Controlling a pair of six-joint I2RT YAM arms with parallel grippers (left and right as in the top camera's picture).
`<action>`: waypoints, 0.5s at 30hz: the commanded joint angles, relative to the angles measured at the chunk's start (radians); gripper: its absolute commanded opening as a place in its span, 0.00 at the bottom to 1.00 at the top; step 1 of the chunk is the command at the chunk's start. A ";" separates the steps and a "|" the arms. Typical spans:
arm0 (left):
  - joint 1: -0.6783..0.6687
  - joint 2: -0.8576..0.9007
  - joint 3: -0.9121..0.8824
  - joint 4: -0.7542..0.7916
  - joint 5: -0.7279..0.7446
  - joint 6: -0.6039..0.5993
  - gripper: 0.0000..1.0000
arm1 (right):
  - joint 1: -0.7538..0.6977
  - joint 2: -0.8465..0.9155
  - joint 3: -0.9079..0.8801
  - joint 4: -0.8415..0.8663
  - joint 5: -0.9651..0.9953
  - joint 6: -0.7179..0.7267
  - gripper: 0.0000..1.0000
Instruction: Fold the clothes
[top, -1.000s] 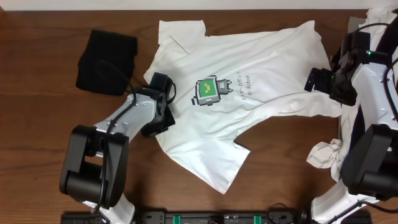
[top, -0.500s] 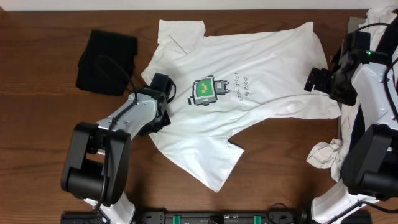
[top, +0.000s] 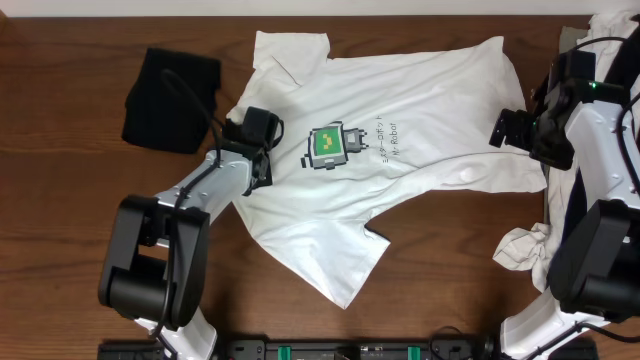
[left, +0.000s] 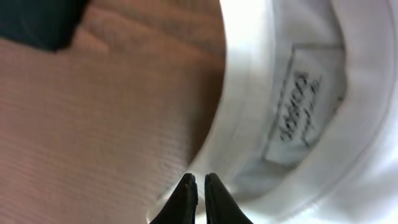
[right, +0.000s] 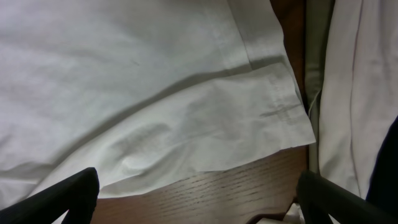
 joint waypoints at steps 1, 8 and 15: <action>0.045 0.019 -0.005 0.010 -0.024 0.069 0.10 | -0.004 0.007 -0.003 -0.001 -0.005 0.015 0.99; 0.116 -0.012 -0.003 -0.017 -0.019 -0.001 0.09 | -0.004 0.007 -0.003 -0.001 -0.005 0.016 0.99; 0.125 -0.142 0.016 -0.105 0.079 -0.106 0.07 | -0.004 0.007 -0.003 -0.001 -0.005 0.015 0.99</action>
